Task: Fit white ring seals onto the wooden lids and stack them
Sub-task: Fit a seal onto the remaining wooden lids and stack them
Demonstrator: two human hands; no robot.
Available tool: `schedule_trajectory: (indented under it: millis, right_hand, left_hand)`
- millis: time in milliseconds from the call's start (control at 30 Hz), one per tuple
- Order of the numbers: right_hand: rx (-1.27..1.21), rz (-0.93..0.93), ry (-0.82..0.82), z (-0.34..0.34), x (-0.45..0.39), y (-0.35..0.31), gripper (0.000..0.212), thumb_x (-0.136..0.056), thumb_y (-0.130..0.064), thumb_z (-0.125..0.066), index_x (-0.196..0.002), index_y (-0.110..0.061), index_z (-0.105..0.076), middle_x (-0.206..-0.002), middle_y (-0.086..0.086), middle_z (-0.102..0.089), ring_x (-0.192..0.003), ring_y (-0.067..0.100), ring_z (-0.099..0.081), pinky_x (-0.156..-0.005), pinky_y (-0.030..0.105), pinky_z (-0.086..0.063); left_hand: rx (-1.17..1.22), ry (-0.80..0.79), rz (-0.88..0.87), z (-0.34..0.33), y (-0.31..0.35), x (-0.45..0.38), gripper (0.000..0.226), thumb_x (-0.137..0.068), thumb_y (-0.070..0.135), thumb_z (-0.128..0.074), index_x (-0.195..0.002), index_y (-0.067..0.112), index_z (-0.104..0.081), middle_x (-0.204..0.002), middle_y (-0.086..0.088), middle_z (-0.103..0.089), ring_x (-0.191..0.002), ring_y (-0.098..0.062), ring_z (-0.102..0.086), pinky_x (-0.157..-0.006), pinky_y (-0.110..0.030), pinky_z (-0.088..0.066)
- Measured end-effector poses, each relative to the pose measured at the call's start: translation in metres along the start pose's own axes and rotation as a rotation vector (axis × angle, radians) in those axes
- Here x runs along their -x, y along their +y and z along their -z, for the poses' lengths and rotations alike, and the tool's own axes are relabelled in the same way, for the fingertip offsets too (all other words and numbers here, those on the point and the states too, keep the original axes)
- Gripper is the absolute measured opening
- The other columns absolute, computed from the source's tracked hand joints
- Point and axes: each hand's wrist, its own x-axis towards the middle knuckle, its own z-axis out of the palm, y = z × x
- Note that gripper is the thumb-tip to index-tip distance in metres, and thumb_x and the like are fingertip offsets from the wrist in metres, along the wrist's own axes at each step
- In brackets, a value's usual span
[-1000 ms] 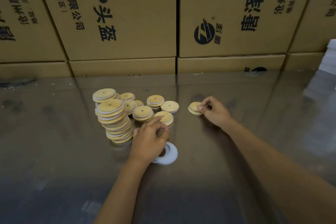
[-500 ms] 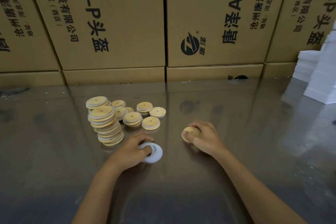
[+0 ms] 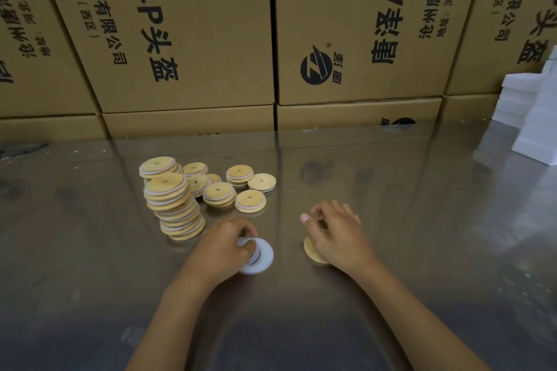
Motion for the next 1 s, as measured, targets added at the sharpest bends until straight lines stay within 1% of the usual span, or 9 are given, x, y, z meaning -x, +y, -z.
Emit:
schedule_trajectory:
  millis: [100, 233, 333, 433, 633, 767, 833, 900, 1000]
  right_hand:
    - [-0.059, -0.064, -0.107, 0.008, 0.001, -0.005, 0.027, -0.097, -0.034, -0.045, -0.097, -0.022, -0.069, -0.106, -0.006, -0.056, -0.109, 0.015, -0.046, -0.099, 0.033, -0.031]
    - [-0.177, -0.059, -0.275, 0.025, 0.010, -0.005, 0.043, -0.079, -0.040, -0.039, -0.106, -0.025, -0.069, -0.115, -0.012, -0.055, -0.113, 0.009, -0.041, -0.106, 0.030, -0.027]
    - [-0.159, -0.021, -0.297, 0.026, 0.017, 0.000, 0.013, -0.086, -0.027, -0.059, -0.098, -0.022, -0.062, -0.111, -0.010, -0.056, -0.111, 0.012, -0.043, -0.100, 0.028, -0.035]
    - [-0.223, -0.072, -0.335, 0.030, 0.019, 0.002, 0.015, -0.083, -0.022, -0.063, -0.092, -0.026, -0.051, -0.106, -0.004, -0.055, -0.108, 0.012, -0.044, -0.097, 0.030, -0.039]
    - [-0.133, 0.031, -0.308, 0.033, 0.025, 0.004, 0.024, -0.084, -0.047, -0.068, -0.095, -0.034, -0.052, -0.102, -0.017, -0.052, -0.103, 0.000, -0.041, -0.090, 0.023, -0.038]
    - [-0.083, 0.021, -0.415, 0.038, 0.024, 0.005, 0.037, -0.077, -0.059, -0.069, -0.103, -0.038, -0.054, -0.109, -0.022, -0.049, -0.109, -0.001, -0.037, -0.096, 0.022, -0.035]
    - [-0.116, 0.000, -0.416, 0.040, 0.024, 0.006, 0.039, -0.073, -0.057, -0.073, -0.098, -0.035, -0.053, -0.106, -0.020, -0.050, -0.107, 0.000, -0.039, -0.090, 0.021, -0.037]
    - [-0.177, -0.034, -0.388, 0.043, 0.024, 0.005, 0.042, -0.070, -0.055, -0.078, -0.094, -0.034, -0.050, -0.102, -0.015, -0.054, -0.103, 0.003, -0.045, -0.082, 0.021, -0.040]
    - [-0.349, -0.076, -0.366, 0.043, 0.026, -0.005, 0.049, -0.069, -0.041, -0.082, -0.097, -0.032, -0.043, -0.091, -0.011, -0.062, -0.080, 0.007, -0.055, -0.073, 0.030, -0.048]
  left_hand:
    - [0.029, 0.030, -0.005, -0.001, 0.007, 0.001, 0.012, -0.083, 0.016, -0.063, -0.083, 0.028, -0.063, -0.082, 0.009, -0.063, -0.080, -0.010, -0.057, -0.067, -0.028, -0.044]
    - [0.066, 0.067, 0.011, -0.001, 0.010, 0.002, 0.016, -0.083, 0.016, -0.065, -0.084, 0.032, -0.066, -0.088, 0.013, -0.066, -0.086, -0.005, -0.059, -0.069, -0.024, -0.045]
    - [0.066, 0.126, 0.003, 0.000, 0.012, 0.002, 0.015, -0.083, 0.017, -0.068, -0.089, 0.031, -0.070, -0.090, 0.018, -0.064, -0.089, -0.001, -0.058, -0.069, -0.014, -0.041]
    - [0.055, 0.188, -0.010, 0.001, 0.014, 0.001, 0.011, -0.084, 0.020, -0.070, -0.087, 0.031, -0.070, -0.085, 0.022, -0.062, -0.086, 0.001, -0.056, -0.065, -0.010, -0.036]
    - [0.095, 0.249, -0.048, 0.002, 0.015, 0.000, 0.018, -0.085, 0.014, -0.068, -0.079, 0.031, -0.066, -0.078, 0.017, -0.063, -0.077, -0.003, -0.056, -0.058, -0.009, -0.041]
    - [0.091, 0.250, -0.032, 0.001, 0.015, 0.000, 0.021, -0.087, 0.012, -0.065, -0.079, 0.032, -0.064, -0.074, 0.014, -0.064, -0.073, -0.004, -0.057, -0.060, -0.023, -0.048]
    - [0.199, 0.259, -0.011, 0.000, 0.019, 0.000, 0.018, -0.088, 0.010, -0.065, -0.082, 0.027, -0.065, -0.073, 0.017, -0.065, -0.070, -0.003, -0.057, -0.063, -0.023, -0.048]
    - [0.460, 0.233, 0.035, 0.000, 0.027, 0.000, 0.016, -0.089, 0.005, -0.063, -0.084, 0.019, -0.066, -0.072, 0.016, -0.067, -0.065, 0.000, -0.057, -0.063, -0.018, -0.047]
    - [0.816, 0.120, 0.134, 0.000, 0.039, 0.002, 0.008, -0.091, 0.005, -0.062, -0.090, 0.010, -0.068, -0.074, 0.002, -0.070, -0.064, -0.008, -0.059, -0.053, -0.021, -0.048]
